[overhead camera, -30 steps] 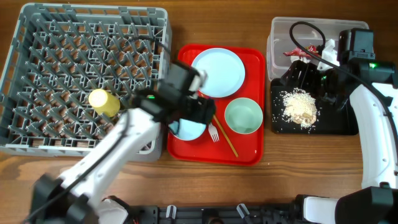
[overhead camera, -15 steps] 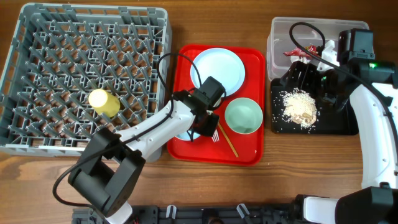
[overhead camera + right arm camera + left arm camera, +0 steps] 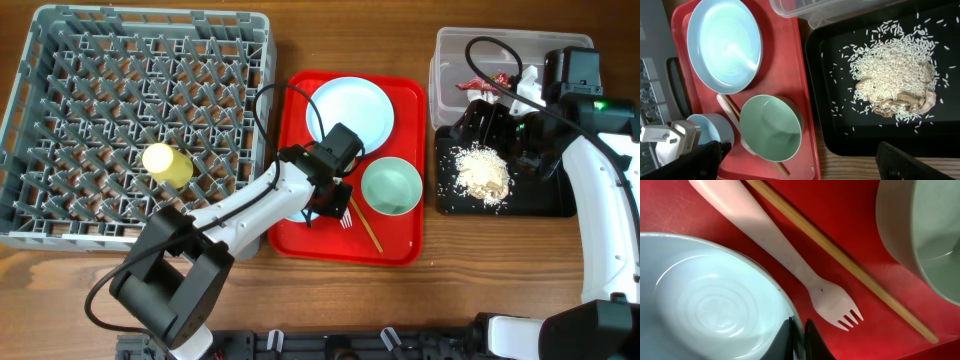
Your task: Sort waste into correct bins and load items into the dishwasher rack
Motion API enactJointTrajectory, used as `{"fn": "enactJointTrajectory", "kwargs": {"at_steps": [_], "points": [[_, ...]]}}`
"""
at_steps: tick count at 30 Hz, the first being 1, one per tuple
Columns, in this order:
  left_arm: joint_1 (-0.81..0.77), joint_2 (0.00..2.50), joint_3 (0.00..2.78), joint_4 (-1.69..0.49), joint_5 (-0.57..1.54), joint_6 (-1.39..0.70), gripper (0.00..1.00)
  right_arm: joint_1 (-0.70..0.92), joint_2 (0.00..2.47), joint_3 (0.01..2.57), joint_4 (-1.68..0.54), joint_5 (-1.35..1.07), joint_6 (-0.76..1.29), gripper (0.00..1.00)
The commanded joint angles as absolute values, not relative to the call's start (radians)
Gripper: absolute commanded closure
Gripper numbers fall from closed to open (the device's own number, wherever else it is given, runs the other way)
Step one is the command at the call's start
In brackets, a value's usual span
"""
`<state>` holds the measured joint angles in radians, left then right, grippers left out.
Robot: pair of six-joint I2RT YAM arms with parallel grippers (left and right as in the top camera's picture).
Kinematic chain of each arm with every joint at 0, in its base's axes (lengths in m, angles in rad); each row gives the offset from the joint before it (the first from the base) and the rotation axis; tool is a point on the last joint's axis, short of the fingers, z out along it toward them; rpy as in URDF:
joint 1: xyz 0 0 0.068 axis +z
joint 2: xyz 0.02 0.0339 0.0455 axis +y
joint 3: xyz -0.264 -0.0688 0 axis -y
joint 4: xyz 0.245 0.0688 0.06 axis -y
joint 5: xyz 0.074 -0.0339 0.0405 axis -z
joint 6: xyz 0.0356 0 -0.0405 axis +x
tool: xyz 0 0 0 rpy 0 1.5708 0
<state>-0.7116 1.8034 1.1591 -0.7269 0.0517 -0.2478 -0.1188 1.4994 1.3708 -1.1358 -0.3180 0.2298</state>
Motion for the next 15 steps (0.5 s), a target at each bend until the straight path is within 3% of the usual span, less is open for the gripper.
{"fn": "enactJointTrajectory", "kwargs": {"at_steps": [1,15], "points": [[-0.712,1.816,1.169,-0.715,0.039,-0.247,0.96,-0.121,1.483,1.395,-1.138,-0.337,0.236,0.0],[-0.629,1.562,1.362,-0.753,0.079,-0.192,0.96,-0.121,1.483,1.395,-1.138,-0.337,0.235,0.0]]}}
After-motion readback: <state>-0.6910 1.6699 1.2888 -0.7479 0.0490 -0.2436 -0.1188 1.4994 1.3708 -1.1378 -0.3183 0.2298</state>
